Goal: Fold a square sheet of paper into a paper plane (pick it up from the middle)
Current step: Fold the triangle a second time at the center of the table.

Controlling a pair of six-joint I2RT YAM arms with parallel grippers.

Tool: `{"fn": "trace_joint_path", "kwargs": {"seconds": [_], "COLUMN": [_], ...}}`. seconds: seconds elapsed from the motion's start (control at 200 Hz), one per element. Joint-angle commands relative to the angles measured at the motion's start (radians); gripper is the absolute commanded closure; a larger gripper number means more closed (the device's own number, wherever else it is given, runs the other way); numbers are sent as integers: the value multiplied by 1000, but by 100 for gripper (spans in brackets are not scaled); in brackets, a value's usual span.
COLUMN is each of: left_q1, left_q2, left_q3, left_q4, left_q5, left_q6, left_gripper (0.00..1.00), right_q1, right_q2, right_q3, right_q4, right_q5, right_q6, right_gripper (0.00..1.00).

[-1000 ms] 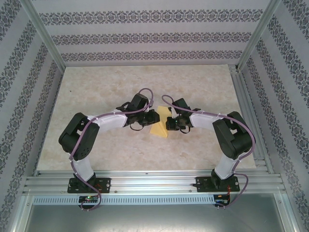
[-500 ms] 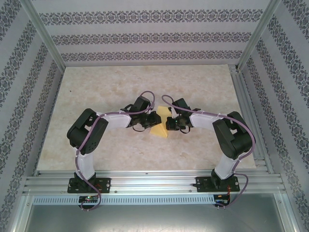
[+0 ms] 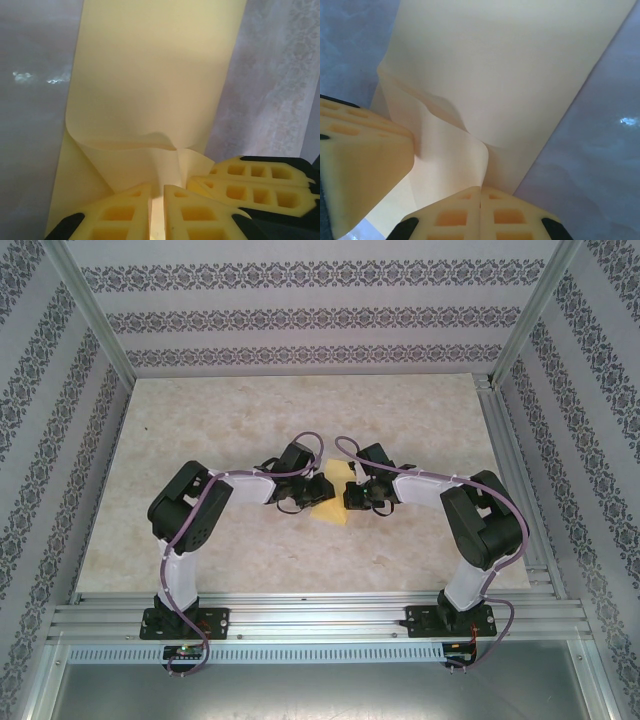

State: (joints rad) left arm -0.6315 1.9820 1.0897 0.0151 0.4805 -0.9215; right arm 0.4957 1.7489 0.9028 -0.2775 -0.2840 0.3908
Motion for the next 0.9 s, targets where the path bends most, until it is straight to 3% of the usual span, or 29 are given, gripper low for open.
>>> {"fn": "trace_joint_path", "kwargs": {"seconds": [0.0,0.894], "left_q1": [-14,-15], "left_q2": [12,20], "left_q3": [-1,-2], "left_q4": [4,-27], "left_q5": [-17,-27], "left_q6": [18,50], "left_gripper": [84,83], "right_q1": [9,10], "right_q2": [21,-32], "right_q3": [11,39], "right_q4": [-20,-57], "right_q5": [36,46], "right_q6": [-2,-9], "right_gripper": [96,97]}}
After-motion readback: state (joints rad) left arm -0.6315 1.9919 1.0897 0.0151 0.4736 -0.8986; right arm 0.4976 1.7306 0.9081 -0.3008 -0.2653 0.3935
